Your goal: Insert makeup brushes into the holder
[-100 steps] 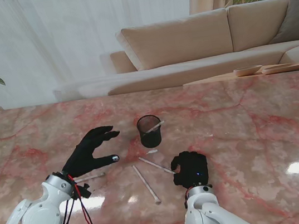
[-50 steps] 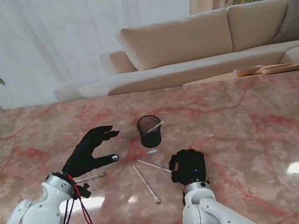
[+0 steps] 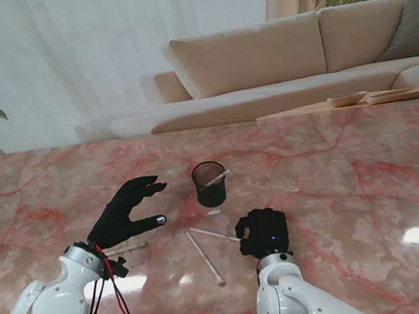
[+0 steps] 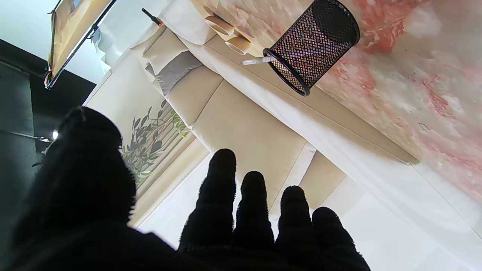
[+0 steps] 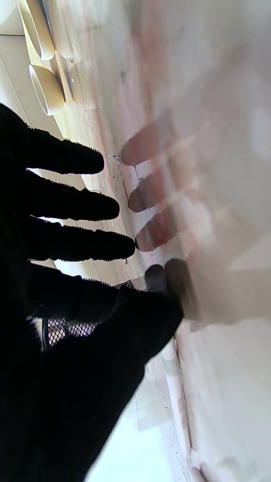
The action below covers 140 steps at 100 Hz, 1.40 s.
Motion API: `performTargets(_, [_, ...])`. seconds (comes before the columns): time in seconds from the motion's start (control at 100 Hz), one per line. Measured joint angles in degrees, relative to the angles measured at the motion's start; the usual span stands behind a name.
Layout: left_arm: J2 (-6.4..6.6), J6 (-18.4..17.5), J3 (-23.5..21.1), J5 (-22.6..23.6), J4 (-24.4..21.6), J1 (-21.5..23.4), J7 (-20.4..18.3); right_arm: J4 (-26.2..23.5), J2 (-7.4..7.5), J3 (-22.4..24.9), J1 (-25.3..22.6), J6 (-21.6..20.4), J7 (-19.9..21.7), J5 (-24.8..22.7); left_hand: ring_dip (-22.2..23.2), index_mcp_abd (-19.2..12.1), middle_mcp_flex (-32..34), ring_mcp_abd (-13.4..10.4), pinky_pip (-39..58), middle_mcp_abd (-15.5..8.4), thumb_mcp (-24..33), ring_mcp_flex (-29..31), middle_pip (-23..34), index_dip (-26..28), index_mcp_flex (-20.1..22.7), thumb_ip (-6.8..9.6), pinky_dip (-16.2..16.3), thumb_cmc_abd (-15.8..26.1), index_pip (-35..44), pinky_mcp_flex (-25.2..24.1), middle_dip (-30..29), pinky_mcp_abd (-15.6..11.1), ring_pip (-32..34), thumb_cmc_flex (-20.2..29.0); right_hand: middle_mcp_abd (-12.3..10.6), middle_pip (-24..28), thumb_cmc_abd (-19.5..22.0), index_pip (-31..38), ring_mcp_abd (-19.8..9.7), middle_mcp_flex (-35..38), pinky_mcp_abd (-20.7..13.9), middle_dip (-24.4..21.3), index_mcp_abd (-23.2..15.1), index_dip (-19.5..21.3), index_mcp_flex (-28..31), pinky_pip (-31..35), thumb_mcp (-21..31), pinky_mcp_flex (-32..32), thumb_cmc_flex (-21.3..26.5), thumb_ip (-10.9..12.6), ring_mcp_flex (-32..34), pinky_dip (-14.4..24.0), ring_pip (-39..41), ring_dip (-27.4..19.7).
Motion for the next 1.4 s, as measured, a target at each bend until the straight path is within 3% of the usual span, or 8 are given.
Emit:
performTargets(0.17, [-0.03, 0.01, 0.17, -0.07, 0.05, -0.11, 0.0, 0.46, -0.25, -0.07, 0.07, 0.17, -0.53, 0.08, 0.0, -0.01, 0.0, 0.0, 0.0, 0.06, 1.14, 0.0, 0.0, 0.03, 0.0, 0.01, -0.04, 0.0, 0.47, 0.0, 0.0, 0.02, 0.0, 0.0, -0.14, 1.83, 1.63, -0.44, -0.55, -1.27, -0.71, 1.34, -0.07, 4.79, -0.87, 1.49, 1.0, -0.55, -0.06, -1.14, -0.79, 0.0, 0.85, 0.0])
performTargets(0.37, [-0.06, 0.08, 0.23, -0.02, 0.07, -0.13, 0.03, 0.74, -0.33, 0.0, 0.0, -0.34, -0.96, 0.18, 0.0, -0.01, 0.0, 0.0, -0.02, 0.07, 1.14, 0.0, 0.0, 0.4, 0.0, 0.01, -0.18, 0.0, 0.47, 0.0, 0.0, 0.06, 0.0, 0.0, -0.5, 2.28, 1.75, -0.45, -0.56, -1.66, -0.73, 1.91, -0.07, 6.56, -1.03, 2.79, 3.85, -0.75, -0.07, -1.18, -0.79, 0.0, 1.37, 0.0])
performTargets(0.58, [-0.06, 0.26, 0.12, 0.15, 0.07, -0.13, -0.08, 0.43, -0.47, 1.52, -1.36, -1.49, -2.54, 0.94, 0.0, -0.01, 0.0, 0.0, -0.03, 0.08, 1.14, 0.0, 0.0, 0.4, 0.0, 0.01, -0.75, 0.0, 0.48, 0.0, 0.0, 0.1, 0.0, 0.0, -1.42, 2.28, 1.46, 0.22, -0.56, -1.44, -0.75, 2.0, 0.15, 5.78, -0.8, 3.6, 4.99, -0.74, 0.06, -1.17, -0.76, 0.0, 1.52, 0.01])
performTargets(0.75, [-0.06, 0.38, 0.11, 0.18, 0.07, -0.13, -0.08, 0.11, -1.0, 2.8, -2.32, -1.57, -4.32, 3.18, 0.0, -0.01, 0.0, 0.0, -0.64, 0.08, 1.15, 0.0, 0.0, 0.41, 0.0, 0.01, -0.79, 0.0, 0.48, 0.0, 0.0, 0.14, 0.0, 0.0, -2.44, 2.72, 0.67, 1.42, -0.56, -0.63, -0.76, 2.11, 3.05, 5.35, -0.21, 4.34, 6.58, -0.57, 0.42, -0.52, -0.7, 0.0, 2.09, 0.07])
performTargets(0.87, [-0.06, 0.39, 0.11, 0.22, 0.05, -0.13, -0.08, 0.16, -1.57, 3.52, -2.64, -1.5, -5.29, 4.58, 0.0, -0.01, 0.0, 0.0, -0.7, 0.09, 1.16, 0.0, 0.0, 0.41, 0.0, 0.01, -0.88, 0.0, 0.48, 0.0, 0.0, 0.16, 0.0, 0.0, -2.81, 2.85, 0.38, 1.42, -1.66, -0.09, -3.04, 2.26, 4.26, 5.04, 0.3, 4.37, 6.76, -0.58, 0.88, -0.49, -0.67, 0.0, 2.11, 0.61])
performTargets(1.05, [-0.05, 0.39, 0.09, 0.35, 0.04, -0.12, -0.07, -0.06, -2.14, 4.85, -3.47, -1.64, -6.46, 5.69, 0.0, -0.01, 0.0, 0.0, -0.72, 0.09, 1.74, 0.0, 0.0, 0.41, 0.0, 0.01, -1.03, 0.0, 0.48, 0.0, 0.0, 0.17, 0.0, 0.0, -2.62, 4.19, 0.37, 1.43, -1.9, 0.57, -3.67, 3.37, 5.14, 4.47, 0.68, 4.44, 6.78, -1.09, 0.93, -0.46, -0.65, 0.0, 2.32, 0.63])
performTargets(1.11, [-0.05, 0.39, 0.09, 0.43, 0.04, -0.12, -0.07, -0.43, -2.14, 5.32, -3.86, -1.65, -6.52, 5.67, 0.0, -0.01, 0.0, 0.0, -0.73, 0.09, 1.74, 0.0, 0.0, 0.41, 0.0, 0.01, -1.24, 0.0, 0.48, 0.0, 0.0, 0.17, 0.0, 0.0, -1.38, 4.4, 0.36, 1.43, -1.84, 0.78, -3.53, 3.48, 5.2, 4.45, 0.74, 4.59, 6.78, -0.23, 0.93, -0.45, -0.64, -0.02, 2.72, 0.63])
performTargets(1.4, [0.02, 0.75, 0.11, 0.97, -0.15, -0.32, -0.68, -3.24, -1.6, 7.17, -5.45, -2.26, -6.6, 4.3, 0.0, -0.01, 0.0, 0.0, -0.74, 0.09, 1.74, 0.0, 0.0, 0.41, 0.0, 0.01, -1.48, 0.0, 0.47, 0.0, 0.0, 0.22, 0.0, 0.0, -1.14, 4.7, 0.36, 1.49, -1.83, 0.99, -2.21, 4.19, 5.25, 4.43, 0.77, 5.72, 6.78, -0.2, 0.93, -0.45, -0.64, -0.03, 2.79, 0.64])
